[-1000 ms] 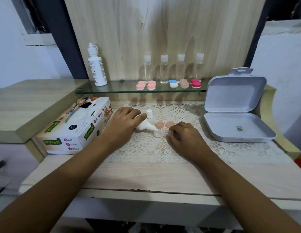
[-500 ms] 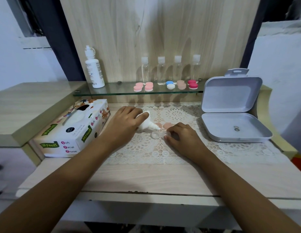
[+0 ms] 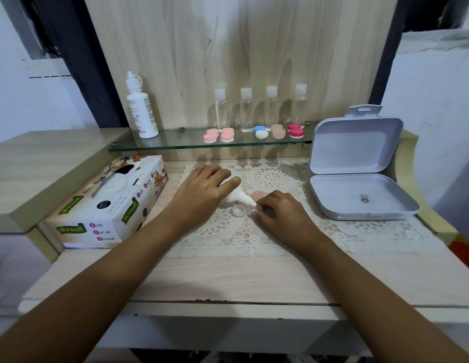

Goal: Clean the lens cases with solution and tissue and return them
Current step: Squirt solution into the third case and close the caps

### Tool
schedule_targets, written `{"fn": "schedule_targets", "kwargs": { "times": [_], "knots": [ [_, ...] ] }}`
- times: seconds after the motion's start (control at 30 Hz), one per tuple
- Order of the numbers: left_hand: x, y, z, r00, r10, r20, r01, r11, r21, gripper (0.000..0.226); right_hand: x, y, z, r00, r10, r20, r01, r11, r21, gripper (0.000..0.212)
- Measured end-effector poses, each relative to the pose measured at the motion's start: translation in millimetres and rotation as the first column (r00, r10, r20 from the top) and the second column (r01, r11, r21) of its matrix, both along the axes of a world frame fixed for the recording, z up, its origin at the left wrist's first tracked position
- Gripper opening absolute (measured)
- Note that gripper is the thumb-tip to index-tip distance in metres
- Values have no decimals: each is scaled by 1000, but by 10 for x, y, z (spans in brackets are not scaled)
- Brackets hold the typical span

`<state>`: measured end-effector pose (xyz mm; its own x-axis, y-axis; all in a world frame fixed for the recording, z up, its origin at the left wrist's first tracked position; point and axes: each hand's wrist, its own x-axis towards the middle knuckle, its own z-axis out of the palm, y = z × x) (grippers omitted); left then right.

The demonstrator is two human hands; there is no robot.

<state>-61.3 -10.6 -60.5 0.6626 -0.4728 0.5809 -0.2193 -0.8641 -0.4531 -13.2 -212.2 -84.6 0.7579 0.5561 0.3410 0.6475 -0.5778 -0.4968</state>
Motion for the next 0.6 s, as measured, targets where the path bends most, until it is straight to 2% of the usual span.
{"fn": "schedule_targets", "kwargs": {
  "times": [0.27,0.6],
  "knots": [
    [60,-9,-35,1000,8,30,-9,999,44,51,5,4,-6,1000,-3,2,3,1000,2,26],
    [57,-7,-49,999,-6,41,5,999,38,48,-4,1,1,1000,-4,8,4,1000,-10,29]
  ]
}}
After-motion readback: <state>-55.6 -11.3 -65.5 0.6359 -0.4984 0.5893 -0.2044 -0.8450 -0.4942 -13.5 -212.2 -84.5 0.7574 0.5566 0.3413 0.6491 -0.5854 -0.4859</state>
